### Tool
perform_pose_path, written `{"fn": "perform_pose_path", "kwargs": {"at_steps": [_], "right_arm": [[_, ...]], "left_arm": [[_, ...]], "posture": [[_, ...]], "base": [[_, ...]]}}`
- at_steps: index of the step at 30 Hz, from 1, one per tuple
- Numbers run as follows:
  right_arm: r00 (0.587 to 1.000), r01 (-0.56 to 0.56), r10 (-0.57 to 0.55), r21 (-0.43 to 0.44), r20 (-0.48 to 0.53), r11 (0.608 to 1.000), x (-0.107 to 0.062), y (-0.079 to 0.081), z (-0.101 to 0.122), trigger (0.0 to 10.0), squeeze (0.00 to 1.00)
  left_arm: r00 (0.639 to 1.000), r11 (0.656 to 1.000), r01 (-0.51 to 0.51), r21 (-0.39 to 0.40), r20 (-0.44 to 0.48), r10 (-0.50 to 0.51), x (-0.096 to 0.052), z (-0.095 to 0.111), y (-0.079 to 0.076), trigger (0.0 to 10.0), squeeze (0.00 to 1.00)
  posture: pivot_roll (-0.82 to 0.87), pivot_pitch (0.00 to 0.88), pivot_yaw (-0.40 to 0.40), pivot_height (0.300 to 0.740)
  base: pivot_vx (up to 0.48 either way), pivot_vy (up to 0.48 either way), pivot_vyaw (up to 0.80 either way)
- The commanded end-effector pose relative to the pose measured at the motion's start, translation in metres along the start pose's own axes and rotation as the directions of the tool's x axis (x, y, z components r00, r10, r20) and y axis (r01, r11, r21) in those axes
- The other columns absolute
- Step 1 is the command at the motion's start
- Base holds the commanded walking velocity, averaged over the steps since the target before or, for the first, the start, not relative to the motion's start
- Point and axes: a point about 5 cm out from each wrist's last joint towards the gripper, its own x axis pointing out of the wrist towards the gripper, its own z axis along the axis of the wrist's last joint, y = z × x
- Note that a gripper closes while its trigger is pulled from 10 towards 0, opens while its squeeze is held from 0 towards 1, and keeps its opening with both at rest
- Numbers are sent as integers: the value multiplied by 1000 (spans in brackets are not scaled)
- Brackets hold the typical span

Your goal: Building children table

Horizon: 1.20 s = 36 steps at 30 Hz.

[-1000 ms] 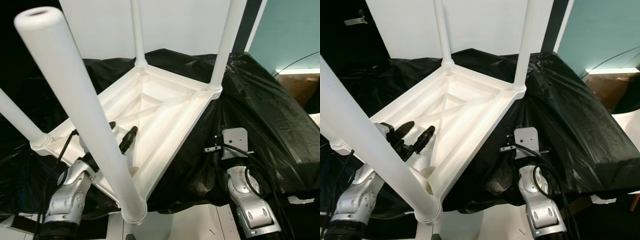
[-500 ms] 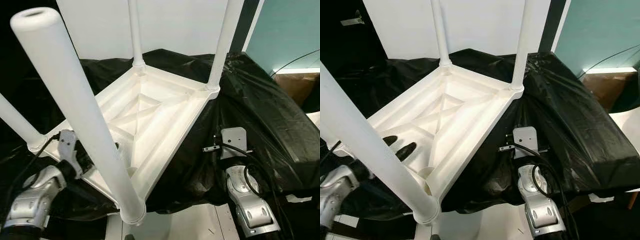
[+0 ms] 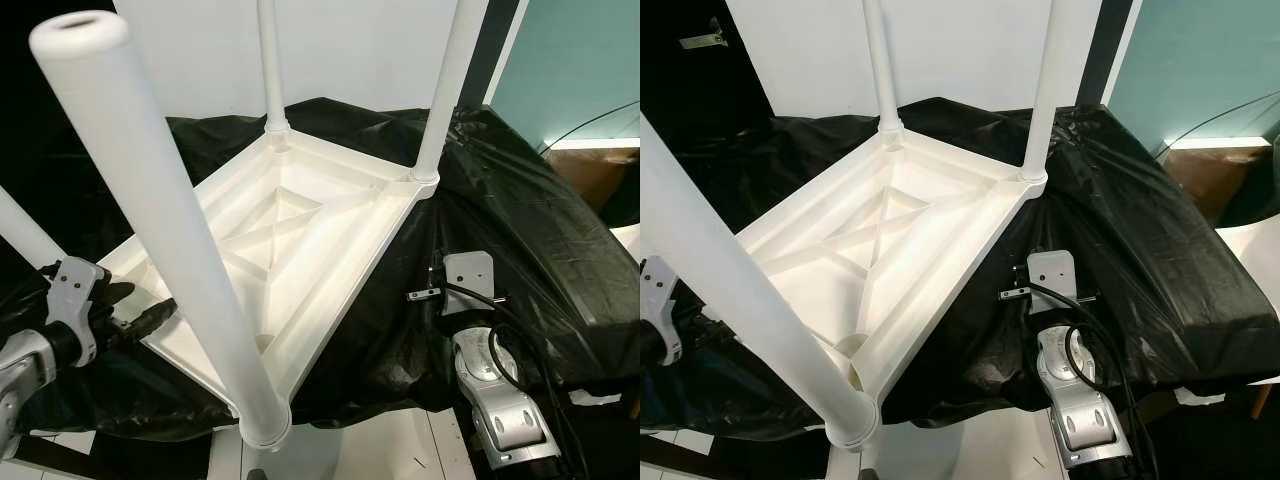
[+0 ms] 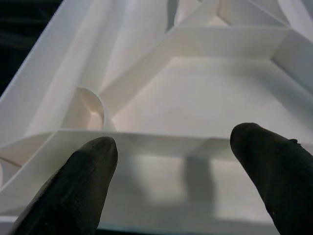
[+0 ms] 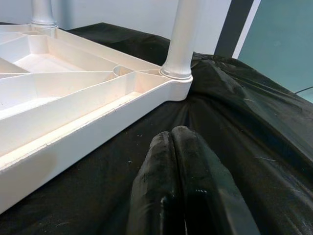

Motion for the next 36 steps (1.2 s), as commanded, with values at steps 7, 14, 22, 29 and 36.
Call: {"fn": "perform_pose_path", "kwargs": {"at_steps": [7,14,22,29,36], "right_arm": [[999,15,-15,5,-29,1000,2,-2,-5,10000,0],[999,17,-17,4,-36,1000,4,-2,-6,10000,0],[999,19,-19,3,-38,1000,7,-4,-6,10000,0],[999,27,-27,7,-44,1000,9,-6,-7,10000,0],[997,42,-40,25,-64,999,8,-7,-10,10000,0]], "left_arm": [[808,808,587,36,-91,-583,-28,1,-26,10000,0],[766,772,634,41,-176,-619,-41,-2,-25,10000,0],[665,676,736,41,-234,-709,-39,-8,-45,10000,0],[731,712,677,186,-58,-680,-19,15,-39,10000,0],[740,709,673,212,-167,-652,-16,3,-32,10000,0]], "posture": [[-6,45,-7,740],[-3,44,-13,740],[1,47,-19,740],[-6,47,-19,740],[-12,45,-13,740]], "base": [[0,0,0],[0,0,0],[0,0,0],[0,0,0],[0,0,0]]}}
